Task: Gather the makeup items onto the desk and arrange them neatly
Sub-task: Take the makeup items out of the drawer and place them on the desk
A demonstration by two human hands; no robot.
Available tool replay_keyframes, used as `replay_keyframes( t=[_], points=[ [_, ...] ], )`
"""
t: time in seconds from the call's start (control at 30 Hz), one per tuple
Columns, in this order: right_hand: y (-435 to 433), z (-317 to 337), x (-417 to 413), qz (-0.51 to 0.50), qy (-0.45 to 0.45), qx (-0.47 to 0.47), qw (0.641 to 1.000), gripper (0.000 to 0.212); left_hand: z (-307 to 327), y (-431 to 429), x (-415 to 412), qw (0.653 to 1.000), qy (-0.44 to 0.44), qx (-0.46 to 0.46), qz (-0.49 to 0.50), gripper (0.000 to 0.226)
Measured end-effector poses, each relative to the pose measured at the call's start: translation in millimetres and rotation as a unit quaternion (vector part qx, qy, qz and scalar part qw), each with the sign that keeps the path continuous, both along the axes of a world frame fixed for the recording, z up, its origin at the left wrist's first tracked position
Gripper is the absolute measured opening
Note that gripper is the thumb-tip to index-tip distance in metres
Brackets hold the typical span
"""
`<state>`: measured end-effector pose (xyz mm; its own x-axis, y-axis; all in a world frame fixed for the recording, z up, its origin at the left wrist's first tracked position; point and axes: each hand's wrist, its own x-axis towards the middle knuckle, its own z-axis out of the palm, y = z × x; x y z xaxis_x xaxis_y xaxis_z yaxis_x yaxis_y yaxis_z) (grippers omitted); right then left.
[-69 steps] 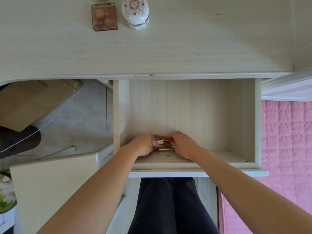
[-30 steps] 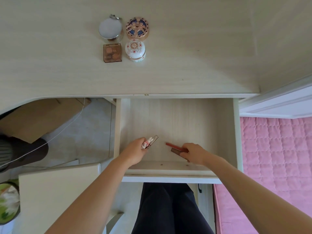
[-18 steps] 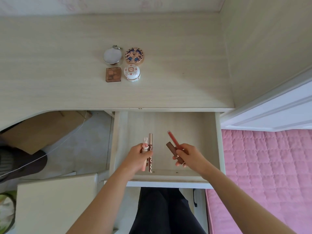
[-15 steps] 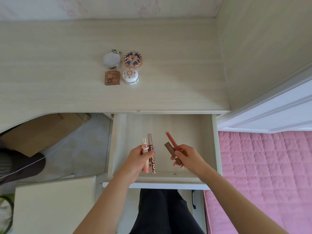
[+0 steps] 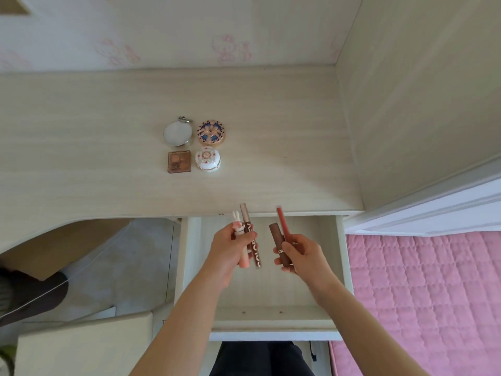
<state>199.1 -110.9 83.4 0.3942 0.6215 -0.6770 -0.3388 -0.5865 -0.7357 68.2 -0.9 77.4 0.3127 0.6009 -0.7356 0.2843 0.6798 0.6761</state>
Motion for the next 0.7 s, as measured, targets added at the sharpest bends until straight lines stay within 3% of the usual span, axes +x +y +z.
replay_keyframes(
  t=[0.43,0.6,0.7],
  points=[
    [117,0,50,-0.034,-0.059,-0.024,0.997,0.018,8,112,78,0.996,0.051,0.024,-0.064,0.017],
    [158,-14,61,-0.018,-0.132,-0.08,0.988,0.022,1,142,99,0.985,0.11,0.088,-0.104,0.01],
    [177,-17,65,-0.023,-0.158,-0.088,0.983,0.022,-3,156,107,0.972,0.14,0.137,-0.126,0.017]
  ],
)
